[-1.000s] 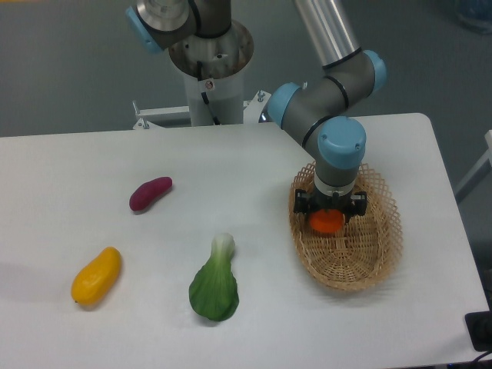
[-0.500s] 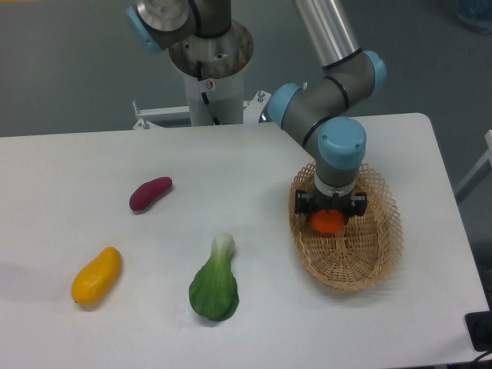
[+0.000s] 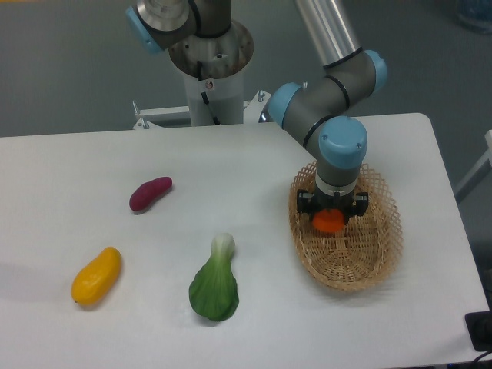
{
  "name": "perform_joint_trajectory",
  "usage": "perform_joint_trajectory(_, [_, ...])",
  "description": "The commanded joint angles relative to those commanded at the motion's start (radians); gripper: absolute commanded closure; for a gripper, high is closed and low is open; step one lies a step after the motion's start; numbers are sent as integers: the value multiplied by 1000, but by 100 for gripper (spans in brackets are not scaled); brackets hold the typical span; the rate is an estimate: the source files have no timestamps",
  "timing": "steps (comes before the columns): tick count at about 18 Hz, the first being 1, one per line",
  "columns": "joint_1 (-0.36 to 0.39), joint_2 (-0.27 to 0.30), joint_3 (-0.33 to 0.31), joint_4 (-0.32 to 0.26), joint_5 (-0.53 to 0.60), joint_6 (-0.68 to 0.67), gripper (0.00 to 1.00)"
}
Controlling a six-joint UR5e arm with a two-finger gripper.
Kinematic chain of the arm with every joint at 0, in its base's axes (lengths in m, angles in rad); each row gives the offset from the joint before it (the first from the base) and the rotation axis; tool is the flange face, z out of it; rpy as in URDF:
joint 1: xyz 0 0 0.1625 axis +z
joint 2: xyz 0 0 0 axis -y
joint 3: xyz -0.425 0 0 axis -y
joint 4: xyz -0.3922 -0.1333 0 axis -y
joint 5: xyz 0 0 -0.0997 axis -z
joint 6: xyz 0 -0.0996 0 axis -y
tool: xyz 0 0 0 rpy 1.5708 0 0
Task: Pick up the orange from the basket
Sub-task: 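Close the gripper on the orange, then lift the grasped orange up out of the basket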
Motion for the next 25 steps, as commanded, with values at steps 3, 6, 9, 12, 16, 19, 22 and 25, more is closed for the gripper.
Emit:
perform_joint_trajectory(3, [2, 29, 20, -6, 8, 15, 22])
perform_joint_trajectory(6, [3, 81, 34, -17, 6, 64, 22])
perform_joint_trajectory(9, [8, 110, 60, -35, 2, 130, 22])
perform_joint_trajectory(12, [-3, 124, 113, -96, -1, 181, 22])
perform_joint_trajectory(16, [-55, 166, 192, -187, -65, 180, 22])
perform_joint_trajectory(19, [-86, 205, 189, -190, -146, 164, 21])
perform_joint_trajectory(22, [-113, 239, 183, -233, -153, 166, 21])
perform_joint_trajectory(25, [-133, 241, 193, -299, -140, 166, 21])
